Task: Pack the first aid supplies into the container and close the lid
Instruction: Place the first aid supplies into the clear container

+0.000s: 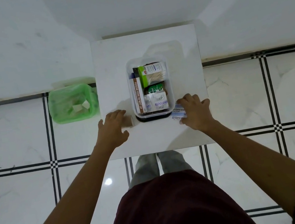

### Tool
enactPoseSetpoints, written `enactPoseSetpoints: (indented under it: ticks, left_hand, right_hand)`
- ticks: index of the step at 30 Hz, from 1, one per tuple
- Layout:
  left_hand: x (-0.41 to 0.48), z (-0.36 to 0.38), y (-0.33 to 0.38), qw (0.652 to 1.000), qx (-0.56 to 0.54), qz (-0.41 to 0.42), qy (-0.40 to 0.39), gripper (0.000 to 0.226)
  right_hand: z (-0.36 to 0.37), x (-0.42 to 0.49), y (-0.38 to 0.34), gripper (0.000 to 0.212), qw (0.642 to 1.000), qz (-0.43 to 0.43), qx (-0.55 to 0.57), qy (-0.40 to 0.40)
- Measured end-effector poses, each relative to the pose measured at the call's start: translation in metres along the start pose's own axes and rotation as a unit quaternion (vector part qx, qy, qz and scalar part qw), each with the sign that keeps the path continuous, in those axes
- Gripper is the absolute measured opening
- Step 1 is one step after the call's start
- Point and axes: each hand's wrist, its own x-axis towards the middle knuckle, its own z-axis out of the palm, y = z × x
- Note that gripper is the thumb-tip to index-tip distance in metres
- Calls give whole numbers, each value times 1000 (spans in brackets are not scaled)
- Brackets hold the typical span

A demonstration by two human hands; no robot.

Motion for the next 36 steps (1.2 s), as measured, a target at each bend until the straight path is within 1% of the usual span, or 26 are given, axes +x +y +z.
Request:
enactPoseSetpoints:
  ticks: [2,4,7,9,11,12,14,17,20,22,25,28,30,33,36]
  left_hand:
    - [4,0,-2,1000,-7,-7,5,67]
    - [5,-2,-4,999,-15,-9,28,60]
    - [5,-6,-7,999,-10,-7,47,49]
    - [5,-7,-3,998,-22,-18,58,44]
    - [2,-9,2,995,-43,-32,79,42]
    - [1,-10,3,994,-52,-39,90,42]
    - [-2,-12,4,991,-65,-47,108,42]
    - [-8,-15,2,985,-92,-56,133,45]
    - [-12,-18,3,978,-118,-63,158,46]
    - [-13,-21,5,974,-132,-62,173,47]
    - [-11,-25,11,968,-149,-43,196,48]
    - [-9,-32,17,959,-158,-8,235,47]
    - [-7,-39,22,947,-159,35,276,44]
    - [-1,-51,30,931,-145,96,321,40]
    - [6,-67,41,916,-137,138,350,40]
  right_hand:
    - [-1,6,-3,69,1000,3,-23,1]
    - [-5,12,-6,68,1000,11,-24,-3]
    - [-6,16,-8,52,1000,8,-20,1]
    - [-5,13,-6,38,1000,11,-22,5]
    - [1,9,-4,31,999,11,-25,19]
    - [4,7,-3,32,999,14,-10,31]
    - [8,6,-3,43,998,28,46,43]
    - [8,7,-7,58,996,39,77,26]
    - [6,10,-11,58,994,52,91,-3]
    - [6,12,-10,53,996,57,65,-4]
    - [3,16,-7,45,998,59,24,-9]
    - [2,17,-6,30,999,44,19,-21]
    - [5,13,-6,24,999,25,34,-13]
    - [14,4,-6,18,996,-2,85,34]
    - [16,-2,-9,13,988,14,147,42]
